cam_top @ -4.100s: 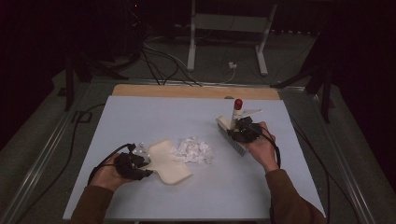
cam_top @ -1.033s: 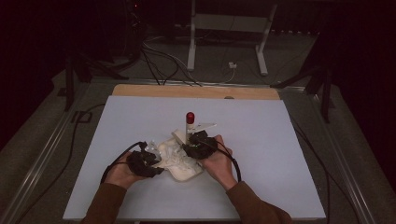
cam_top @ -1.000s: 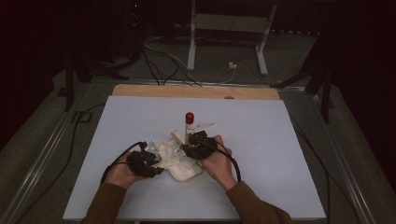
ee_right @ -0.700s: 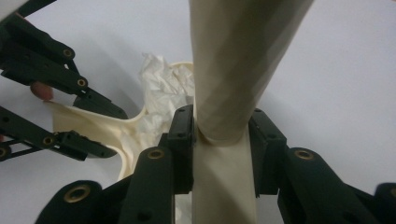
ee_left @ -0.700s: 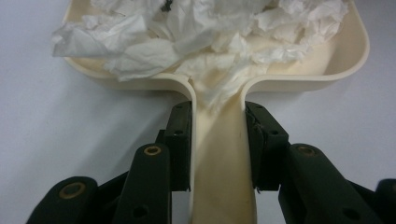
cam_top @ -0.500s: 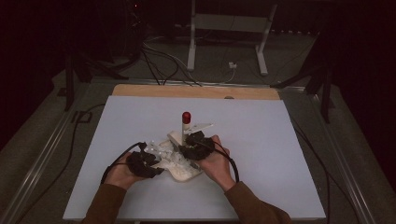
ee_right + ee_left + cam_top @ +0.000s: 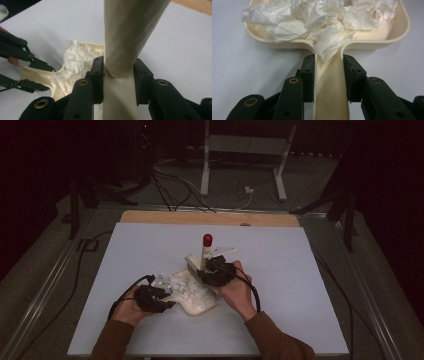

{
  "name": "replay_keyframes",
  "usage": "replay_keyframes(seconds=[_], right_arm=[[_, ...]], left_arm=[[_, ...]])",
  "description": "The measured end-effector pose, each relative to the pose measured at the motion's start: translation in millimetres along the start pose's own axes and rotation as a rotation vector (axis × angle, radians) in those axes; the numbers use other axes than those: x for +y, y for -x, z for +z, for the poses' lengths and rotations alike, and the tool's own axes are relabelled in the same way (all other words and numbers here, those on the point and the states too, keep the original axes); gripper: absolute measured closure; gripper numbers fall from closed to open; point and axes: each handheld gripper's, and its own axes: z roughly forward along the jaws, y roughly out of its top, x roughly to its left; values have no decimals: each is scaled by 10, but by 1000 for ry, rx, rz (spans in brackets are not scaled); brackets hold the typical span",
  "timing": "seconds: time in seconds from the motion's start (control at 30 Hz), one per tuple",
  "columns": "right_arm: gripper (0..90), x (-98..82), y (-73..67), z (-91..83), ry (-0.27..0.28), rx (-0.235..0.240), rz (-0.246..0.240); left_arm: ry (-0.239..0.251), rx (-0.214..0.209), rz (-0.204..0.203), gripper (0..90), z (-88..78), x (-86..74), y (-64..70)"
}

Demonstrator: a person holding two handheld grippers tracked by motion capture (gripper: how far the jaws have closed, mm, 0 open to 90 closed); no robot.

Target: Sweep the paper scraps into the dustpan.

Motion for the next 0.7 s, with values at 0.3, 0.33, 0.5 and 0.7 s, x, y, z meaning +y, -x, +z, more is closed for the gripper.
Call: replay_keyframes(seconds=[0.3,0.33,0.5,0.7], right_arm=[[672,47,73,-80,32,-7,17],[671,50,83,-87,34,-8,18],[672,47,143,-117,41,-21,28],[671,38,221,-141,41,-38,37]], left_arm=[[27,6,-7,667,-16,-28,7],[28,7,-8,668,-23,-31,5],[49,14,-18,668,-54,-55,2],[67,24,-21,669,-114,-79,7]])
